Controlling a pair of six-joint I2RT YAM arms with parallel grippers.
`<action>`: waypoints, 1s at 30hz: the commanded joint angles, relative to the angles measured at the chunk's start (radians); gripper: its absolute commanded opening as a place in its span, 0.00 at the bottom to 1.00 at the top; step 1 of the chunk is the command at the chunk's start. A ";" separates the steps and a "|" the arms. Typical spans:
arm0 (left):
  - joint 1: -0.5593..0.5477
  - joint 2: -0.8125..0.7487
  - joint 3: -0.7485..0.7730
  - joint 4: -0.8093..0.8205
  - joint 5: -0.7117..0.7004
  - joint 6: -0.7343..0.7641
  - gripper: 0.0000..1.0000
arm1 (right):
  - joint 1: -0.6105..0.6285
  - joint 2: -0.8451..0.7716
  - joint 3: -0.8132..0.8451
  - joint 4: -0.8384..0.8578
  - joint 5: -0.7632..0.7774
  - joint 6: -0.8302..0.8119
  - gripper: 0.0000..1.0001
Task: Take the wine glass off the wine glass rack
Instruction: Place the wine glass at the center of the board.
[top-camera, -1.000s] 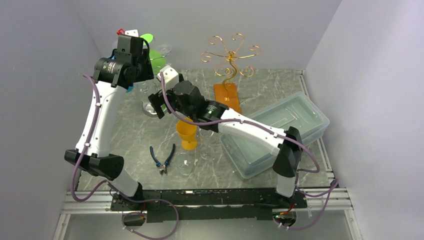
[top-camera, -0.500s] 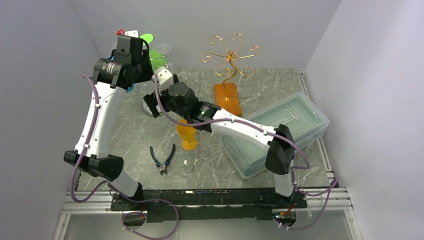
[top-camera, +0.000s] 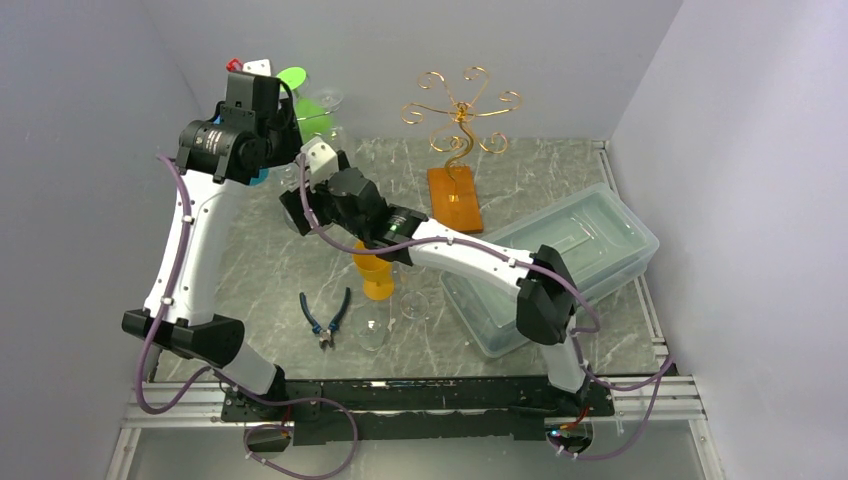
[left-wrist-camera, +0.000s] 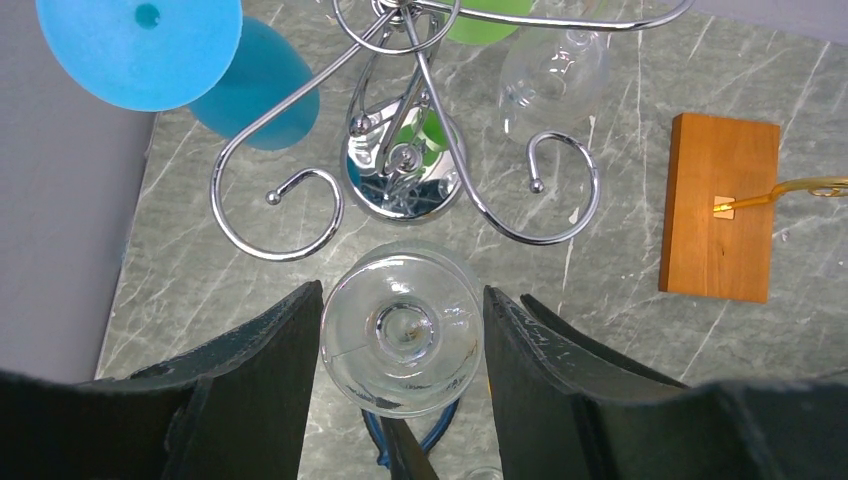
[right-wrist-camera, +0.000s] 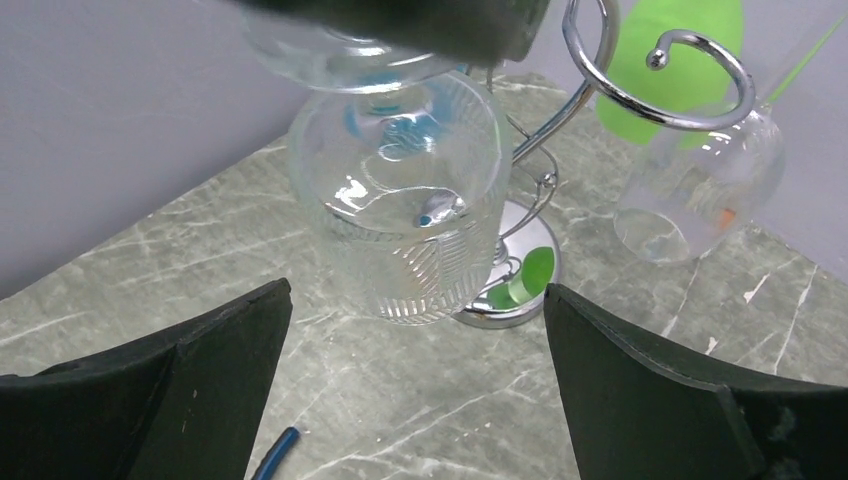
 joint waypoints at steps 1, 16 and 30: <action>-0.005 -0.054 0.041 0.019 0.012 -0.019 0.17 | 0.003 0.020 0.064 0.075 0.021 -0.014 0.99; -0.006 -0.072 0.034 0.013 0.026 -0.023 0.16 | 0.006 0.103 0.133 0.116 0.017 0.018 0.99; -0.007 -0.078 0.032 0.012 0.040 -0.032 0.16 | 0.031 0.120 0.100 0.185 0.068 0.026 0.99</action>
